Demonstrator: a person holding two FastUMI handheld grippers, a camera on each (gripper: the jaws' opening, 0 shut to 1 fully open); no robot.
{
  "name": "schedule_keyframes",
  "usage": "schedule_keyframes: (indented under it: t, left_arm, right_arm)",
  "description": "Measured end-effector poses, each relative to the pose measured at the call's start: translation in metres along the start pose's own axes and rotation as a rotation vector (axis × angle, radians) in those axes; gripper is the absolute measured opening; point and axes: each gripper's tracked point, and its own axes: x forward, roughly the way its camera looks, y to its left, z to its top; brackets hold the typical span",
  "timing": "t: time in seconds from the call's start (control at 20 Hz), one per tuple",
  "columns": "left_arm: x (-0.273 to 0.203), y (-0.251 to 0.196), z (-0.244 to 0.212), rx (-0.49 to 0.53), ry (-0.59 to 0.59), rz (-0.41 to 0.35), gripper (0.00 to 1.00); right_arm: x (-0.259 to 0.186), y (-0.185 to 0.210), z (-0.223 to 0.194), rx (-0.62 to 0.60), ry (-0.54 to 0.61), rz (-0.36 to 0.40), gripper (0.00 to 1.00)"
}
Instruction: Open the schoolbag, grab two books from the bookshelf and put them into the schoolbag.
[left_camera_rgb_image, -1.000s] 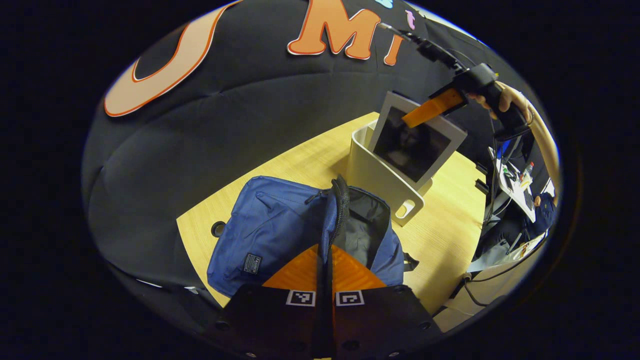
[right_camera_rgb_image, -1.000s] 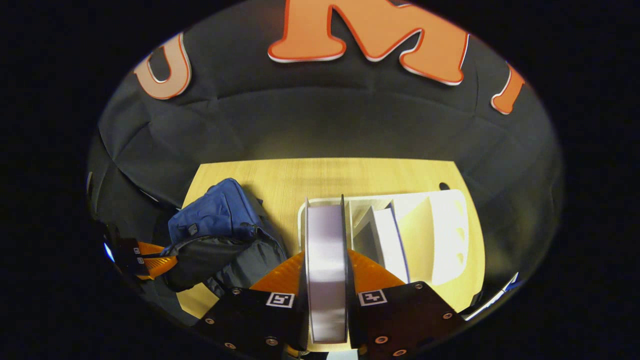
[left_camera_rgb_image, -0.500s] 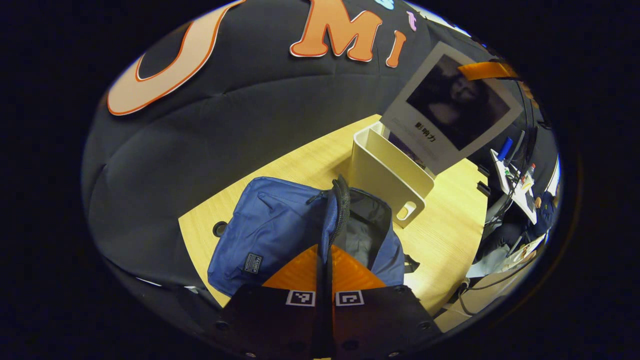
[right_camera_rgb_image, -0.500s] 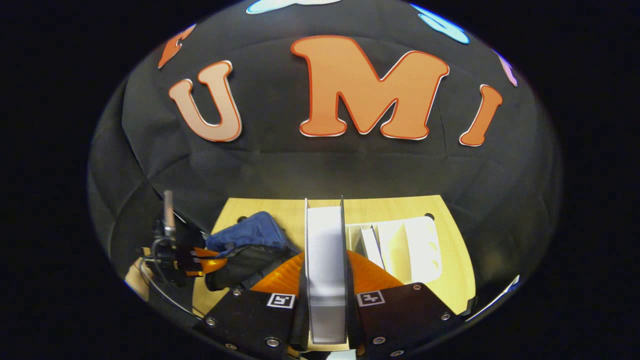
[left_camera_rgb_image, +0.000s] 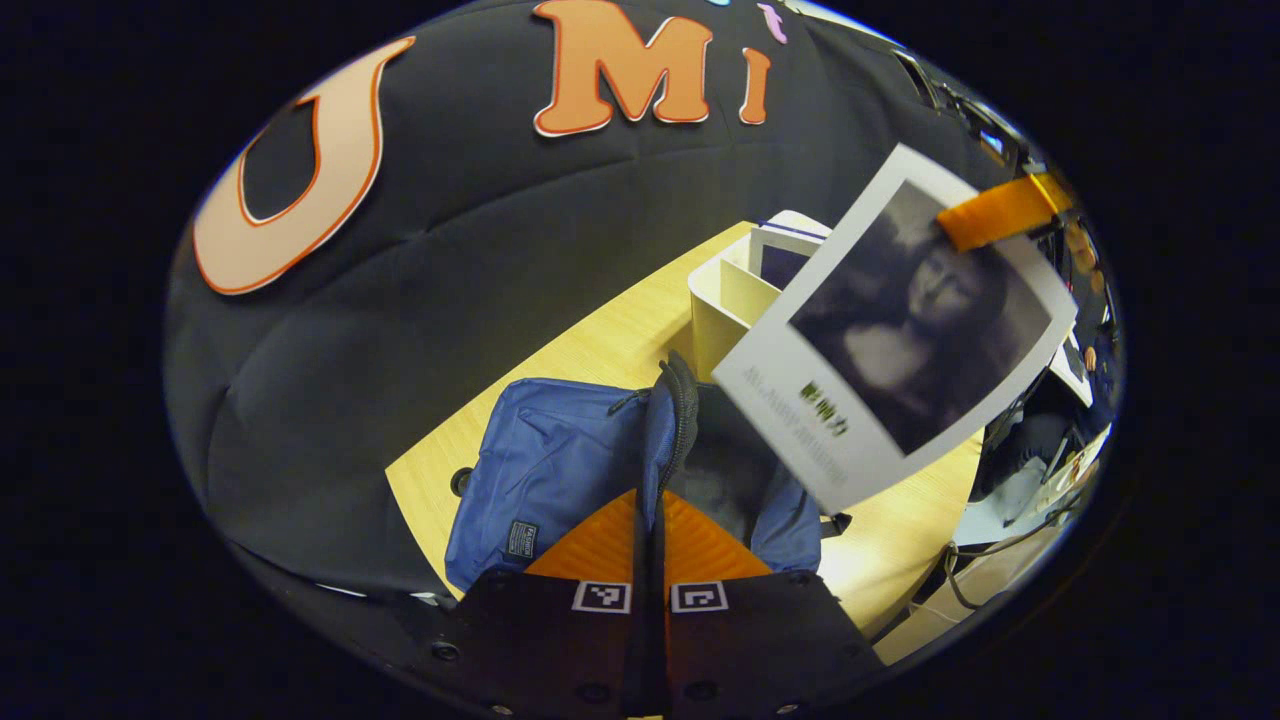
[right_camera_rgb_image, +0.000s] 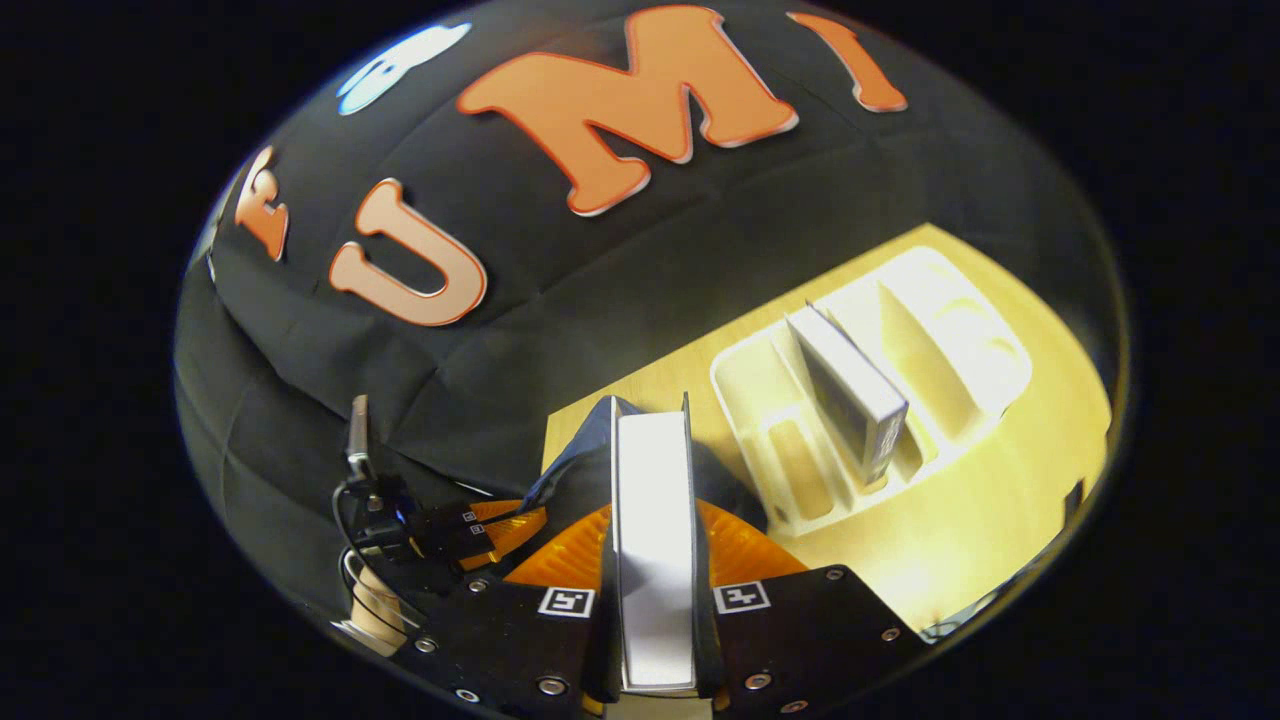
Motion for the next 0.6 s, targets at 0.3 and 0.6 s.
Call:
schedule_keyframes:
  t: [0.3,0.6]
  left_arm:
    - [0.000,-0.002,0.007,0.015,0.018,0.005,0.00]
    - [-0.002,-0.014,0.017,0.092,0.016,-0.013,0.00]
  right_arm:
    - [0.053,-0.036,-0.047,0.237,-0.043,0.032,0.28]
    - [0.124,-0.017,-0.068,0.281,-0.155,0.080,0.28]
